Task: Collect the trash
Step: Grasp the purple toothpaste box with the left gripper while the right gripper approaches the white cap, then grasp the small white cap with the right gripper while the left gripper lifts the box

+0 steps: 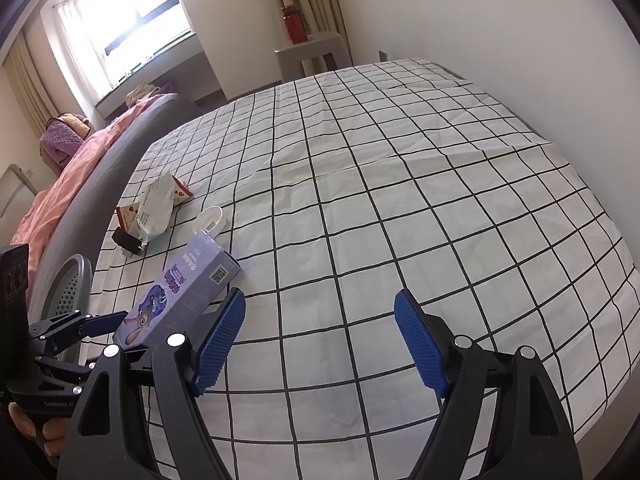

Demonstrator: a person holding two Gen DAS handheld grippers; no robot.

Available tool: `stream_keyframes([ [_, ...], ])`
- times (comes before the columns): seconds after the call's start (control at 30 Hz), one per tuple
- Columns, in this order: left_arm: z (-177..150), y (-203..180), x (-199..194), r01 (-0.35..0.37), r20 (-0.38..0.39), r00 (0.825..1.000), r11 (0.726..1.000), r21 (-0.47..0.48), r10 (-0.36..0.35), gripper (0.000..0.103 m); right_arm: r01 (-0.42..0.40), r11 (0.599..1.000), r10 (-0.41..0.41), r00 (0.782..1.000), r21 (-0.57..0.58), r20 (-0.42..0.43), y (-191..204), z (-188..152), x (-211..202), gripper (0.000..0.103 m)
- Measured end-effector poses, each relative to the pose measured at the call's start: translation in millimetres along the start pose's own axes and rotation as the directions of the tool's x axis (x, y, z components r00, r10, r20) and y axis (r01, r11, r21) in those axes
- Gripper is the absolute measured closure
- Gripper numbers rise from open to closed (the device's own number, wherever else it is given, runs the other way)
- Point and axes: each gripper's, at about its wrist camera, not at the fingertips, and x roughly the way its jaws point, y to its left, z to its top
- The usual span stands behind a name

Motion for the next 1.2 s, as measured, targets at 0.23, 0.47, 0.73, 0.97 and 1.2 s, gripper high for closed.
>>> stream_keyframes([
  [0.23,13.7,-7.4,12.8,-0.115,0.025,0.993,0.993,0.01,0.114,0.032,0.002,1.0,-0.002,1.0,-0.001,0.0,0.2,-0.5,-1.6,0.027],
  [0.47,26.1,-16.1,30.5,-0.205,0.039,0.978,0.978,0.041,0.203,0.032,0.004,1.0,-0.004,1.0,-0.005,0.001,-0.8,-1.0,-3.5,0.027],
  [0.73,30.5,-23.1,49.3,-0.217,0.003,0.976,0.975,0.049,0.217,0.054,0.006,1.0,-0.006,1.0,-0.007,0.005,0.1,-0.3,-5.1,0.027],
  [0.97,19.2,-16.9,28.3,-0.214,0.043,0.976,0.977,-0.011,0.214,0.059,-0.003,1.0,0.003,1.0,-0.011,0.008,2.3,-0.3,-4.6,0.027],
  [1.2,4.4,5.7,-27.0,-0.281,0.146,0.943,0.95,-0.139,0.3,0.059,-0.054,0.996,0.053,0.998,-0.073,-0.014,30.7,3.5,13.9,0.027],
])
